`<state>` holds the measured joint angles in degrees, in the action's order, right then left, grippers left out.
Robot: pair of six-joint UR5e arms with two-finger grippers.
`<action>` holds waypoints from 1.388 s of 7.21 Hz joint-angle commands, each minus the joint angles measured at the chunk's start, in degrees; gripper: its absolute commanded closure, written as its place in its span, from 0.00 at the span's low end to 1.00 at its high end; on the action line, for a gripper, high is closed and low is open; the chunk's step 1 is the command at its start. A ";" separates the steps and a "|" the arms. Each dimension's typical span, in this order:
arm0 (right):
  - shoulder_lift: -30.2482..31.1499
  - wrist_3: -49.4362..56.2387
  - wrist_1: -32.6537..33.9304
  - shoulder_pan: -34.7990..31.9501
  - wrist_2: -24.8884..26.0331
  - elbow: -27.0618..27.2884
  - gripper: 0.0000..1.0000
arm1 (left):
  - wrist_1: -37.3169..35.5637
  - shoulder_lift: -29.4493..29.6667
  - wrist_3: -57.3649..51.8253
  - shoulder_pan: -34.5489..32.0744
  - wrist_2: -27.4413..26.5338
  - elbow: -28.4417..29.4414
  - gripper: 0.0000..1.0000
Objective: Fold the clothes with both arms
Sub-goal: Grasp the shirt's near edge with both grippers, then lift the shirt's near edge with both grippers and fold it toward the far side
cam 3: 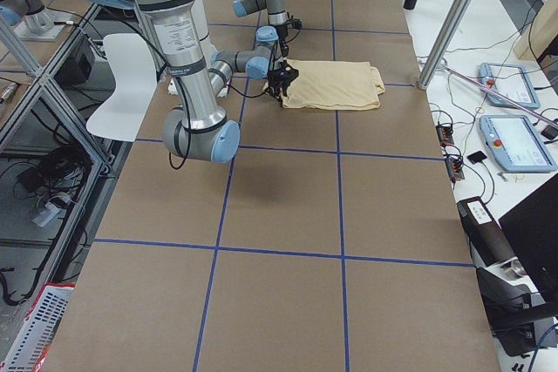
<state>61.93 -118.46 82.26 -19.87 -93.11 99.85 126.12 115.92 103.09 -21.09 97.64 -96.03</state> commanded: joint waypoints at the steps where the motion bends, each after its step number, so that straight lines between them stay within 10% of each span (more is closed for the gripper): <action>1: 0.03 0.25 0.00 -0.52 -0.76 1.39 1.00 | 0.00 0.01 0.00 0.00 0.01 -0.13 1.00; 10: 4.32 0.25 0.00 2.10 -2.69 7.27 1.00 | -6.73 -0.43 0.09 4.10 -0.08 -6.87 1.00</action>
<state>64.85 -118.19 82.26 -19.43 -95.03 105.13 122.73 115.60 103.11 -19.46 97.63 -100.30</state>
